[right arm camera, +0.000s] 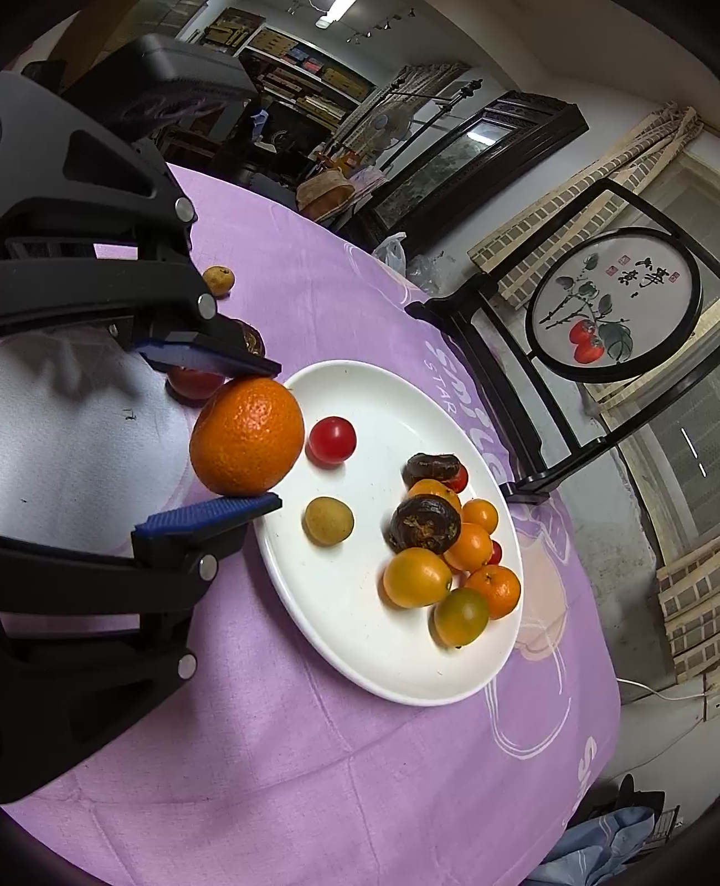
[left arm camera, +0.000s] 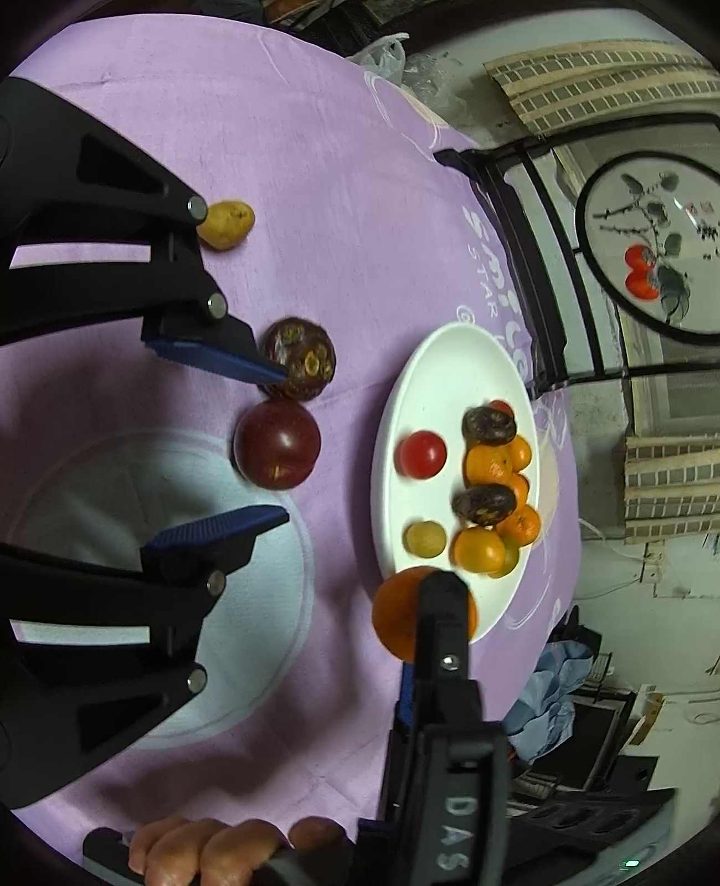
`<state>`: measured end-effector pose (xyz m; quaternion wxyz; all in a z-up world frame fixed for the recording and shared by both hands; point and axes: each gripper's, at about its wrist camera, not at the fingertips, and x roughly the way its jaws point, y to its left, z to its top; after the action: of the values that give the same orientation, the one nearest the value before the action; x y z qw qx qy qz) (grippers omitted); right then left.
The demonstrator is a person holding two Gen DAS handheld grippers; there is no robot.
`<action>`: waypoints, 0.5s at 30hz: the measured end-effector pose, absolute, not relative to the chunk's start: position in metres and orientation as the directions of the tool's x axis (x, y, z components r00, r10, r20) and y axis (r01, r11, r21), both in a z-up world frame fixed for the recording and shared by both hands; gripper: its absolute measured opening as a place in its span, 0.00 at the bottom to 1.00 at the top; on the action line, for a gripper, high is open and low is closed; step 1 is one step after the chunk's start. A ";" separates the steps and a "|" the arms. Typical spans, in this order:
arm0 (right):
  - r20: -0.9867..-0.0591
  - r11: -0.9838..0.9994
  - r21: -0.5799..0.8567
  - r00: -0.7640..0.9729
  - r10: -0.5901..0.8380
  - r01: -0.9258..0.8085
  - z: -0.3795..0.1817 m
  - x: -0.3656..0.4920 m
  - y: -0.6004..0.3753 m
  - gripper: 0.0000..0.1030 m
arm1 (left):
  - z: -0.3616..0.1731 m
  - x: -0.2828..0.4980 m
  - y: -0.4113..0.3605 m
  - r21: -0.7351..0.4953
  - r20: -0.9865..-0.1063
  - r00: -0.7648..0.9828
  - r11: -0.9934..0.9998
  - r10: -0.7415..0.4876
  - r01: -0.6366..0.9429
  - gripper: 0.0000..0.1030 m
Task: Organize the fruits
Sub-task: 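Grasp a tangerine with the right gripper while the left gripper grasps a dark red tomato, then carry both fruits over the white plate and open both grippers to release them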
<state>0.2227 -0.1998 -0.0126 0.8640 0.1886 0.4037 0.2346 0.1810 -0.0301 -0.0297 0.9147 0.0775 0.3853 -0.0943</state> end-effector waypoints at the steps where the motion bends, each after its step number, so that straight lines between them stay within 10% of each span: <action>1: -0.608 0.819 0.516 0.565 0.557 -0.252 -0.012 0.222 -0.200 0.41 | -0.031 0.183 -0.032 0.078 -0.720 0.686 0.968 -0.110 0.237 0.43; 15: -0.605 0.818 0.521 0.571 0.555 -0.243 -0.011 0.223 -0.203 0.41 | -0.044 0.201 -0.041 0.142 -0.722 0.690 0.966 -0.049 0.217 0.41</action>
<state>0.2233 -0.2028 -0.0108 0.8647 0.1944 0.4016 0.2307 0.2006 -0.0413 -0.0437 0.9129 0.1088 0.3866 -0.0730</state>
